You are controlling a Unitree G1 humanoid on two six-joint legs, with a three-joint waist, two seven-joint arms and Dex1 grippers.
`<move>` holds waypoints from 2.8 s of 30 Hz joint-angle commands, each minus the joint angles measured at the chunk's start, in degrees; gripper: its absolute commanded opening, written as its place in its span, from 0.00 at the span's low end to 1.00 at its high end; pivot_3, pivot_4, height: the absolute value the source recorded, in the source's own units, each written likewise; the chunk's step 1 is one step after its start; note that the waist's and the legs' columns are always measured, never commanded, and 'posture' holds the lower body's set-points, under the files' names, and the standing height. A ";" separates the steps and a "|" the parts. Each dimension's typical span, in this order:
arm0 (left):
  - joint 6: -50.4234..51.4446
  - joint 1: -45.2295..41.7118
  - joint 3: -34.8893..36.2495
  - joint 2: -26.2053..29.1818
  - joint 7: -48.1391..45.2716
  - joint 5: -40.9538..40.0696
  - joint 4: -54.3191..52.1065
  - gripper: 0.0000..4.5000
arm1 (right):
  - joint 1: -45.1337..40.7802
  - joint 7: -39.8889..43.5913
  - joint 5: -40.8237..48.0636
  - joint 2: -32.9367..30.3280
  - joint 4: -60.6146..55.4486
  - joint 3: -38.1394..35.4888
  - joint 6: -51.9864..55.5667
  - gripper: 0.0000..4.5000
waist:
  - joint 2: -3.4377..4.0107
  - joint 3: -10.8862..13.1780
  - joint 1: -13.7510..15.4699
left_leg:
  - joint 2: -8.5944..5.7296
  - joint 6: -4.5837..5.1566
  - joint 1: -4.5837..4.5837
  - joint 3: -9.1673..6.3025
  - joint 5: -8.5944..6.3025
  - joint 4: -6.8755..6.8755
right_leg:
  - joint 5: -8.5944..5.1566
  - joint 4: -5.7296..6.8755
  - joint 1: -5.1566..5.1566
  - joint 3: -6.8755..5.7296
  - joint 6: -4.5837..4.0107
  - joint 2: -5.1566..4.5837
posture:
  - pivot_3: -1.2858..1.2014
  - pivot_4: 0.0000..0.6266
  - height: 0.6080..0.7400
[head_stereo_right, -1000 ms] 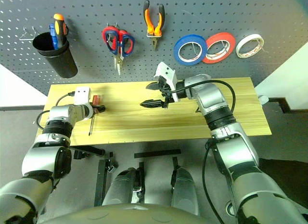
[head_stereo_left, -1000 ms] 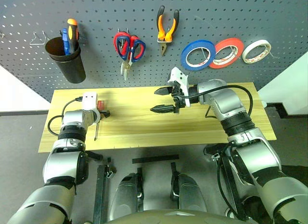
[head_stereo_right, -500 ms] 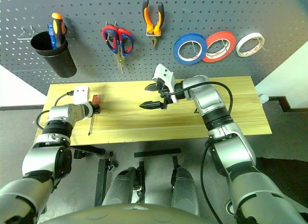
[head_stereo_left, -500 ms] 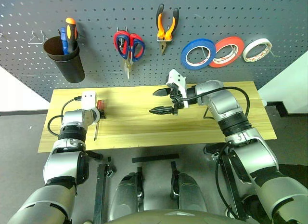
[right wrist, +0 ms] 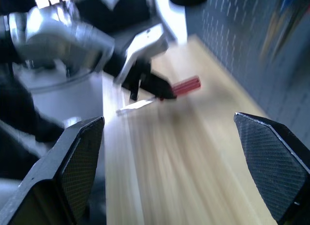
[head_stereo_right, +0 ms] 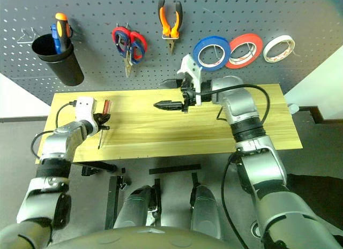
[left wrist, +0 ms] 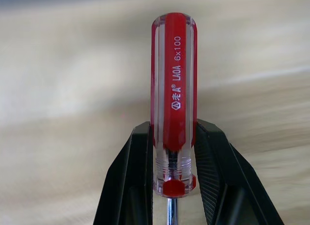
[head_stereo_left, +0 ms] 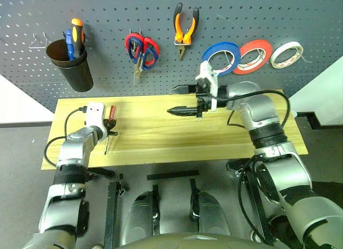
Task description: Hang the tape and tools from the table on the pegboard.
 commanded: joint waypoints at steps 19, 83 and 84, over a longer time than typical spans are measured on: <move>-24.99 4.24 13.60 -0.25 -20.37 -23.56 -19.86 0.19 | 0.15 -1.95 17.09 -9.86 -17.77 -11.15 11.09 1.00 | -0.37 -3.53 0.19 | -0.04 0.01 -0.14 -0.03 0.00 0.08 | 0.01 -0.04 0.00 -0.10 0.00 0.01 | 0.54 0.17 1.00; -10.37 4.76 0.64 15.54 -41.75 -30.86 -15.60 0.89 | 12.86 0.23 10.11 -17.78 -14.25 -4.99 2.54 1.00 | -0.52 -6.32 -1.35 | -0.05 -0.01 0.25 -0.02 0.01 0.13 | 0.00 0.05 0.37 -0.01 0.00 0.03 | 0.50 0.18 1.00; -10.21 4.73 0.36 15.60 -42.37 -30.49 -15.12 0.89 | 13.61 0.47 9.49 -17.57 -14.24 -4.34 1.75 1.00 | -0.51 -6.32 -1.43 | -0.04 -0.02 0.31 0.01 0.02 0.13 | 0.00 0.06 0.38 0.02 0.00 0.04 | 0.50 0.18 1.00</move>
